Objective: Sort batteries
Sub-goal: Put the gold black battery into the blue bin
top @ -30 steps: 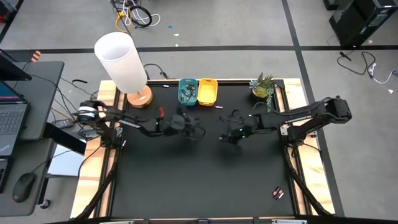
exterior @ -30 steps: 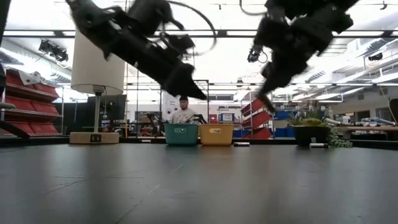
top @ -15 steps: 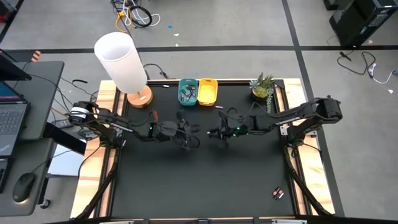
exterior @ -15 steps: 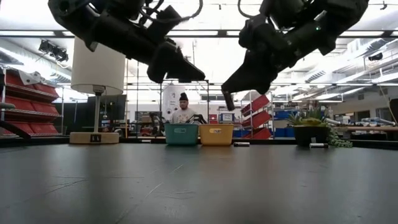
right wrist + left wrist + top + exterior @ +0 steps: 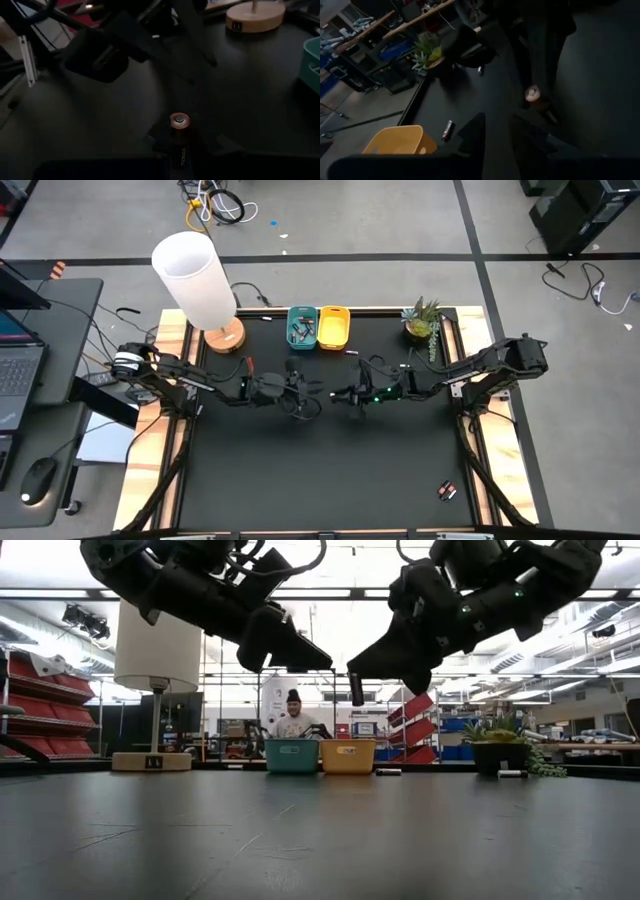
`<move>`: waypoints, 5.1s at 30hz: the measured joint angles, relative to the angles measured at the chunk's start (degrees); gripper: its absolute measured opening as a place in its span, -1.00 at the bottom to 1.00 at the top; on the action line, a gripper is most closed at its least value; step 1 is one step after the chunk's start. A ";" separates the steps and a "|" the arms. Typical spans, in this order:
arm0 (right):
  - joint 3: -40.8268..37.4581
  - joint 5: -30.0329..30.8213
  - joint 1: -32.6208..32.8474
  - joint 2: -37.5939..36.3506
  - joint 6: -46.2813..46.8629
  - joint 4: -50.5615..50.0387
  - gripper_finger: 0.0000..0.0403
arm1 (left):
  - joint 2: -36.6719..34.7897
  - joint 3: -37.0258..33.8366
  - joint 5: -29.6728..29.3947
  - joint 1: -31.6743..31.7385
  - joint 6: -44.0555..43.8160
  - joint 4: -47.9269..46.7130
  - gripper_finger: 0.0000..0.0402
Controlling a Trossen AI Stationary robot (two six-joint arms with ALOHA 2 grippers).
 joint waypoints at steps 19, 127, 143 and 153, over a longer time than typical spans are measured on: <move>-2.31 0.22 -0.51 0.02 4.55 6.00 -0.82 | 14.23 0.66 1.53 -0.02 21.91 19.51 0.75; -2.33 -27.17 -19.18 -0.22 13.19 8.02 -0.54 | 19.58 7.23 -13.84 0.74 29.78 22.95 0.25; -2.29 -27.64 -19.52 -8.93 9.21 -6.28 -0.17 | 18.54 7.25 -21.01 7.99 23.74 18.07 0.26; -2.29 -25.45 -16.37 -11.74 7.31 -9.88 -0.18 | 9.01 7.28 -5.21 23.85 4.23 -4.49 0.29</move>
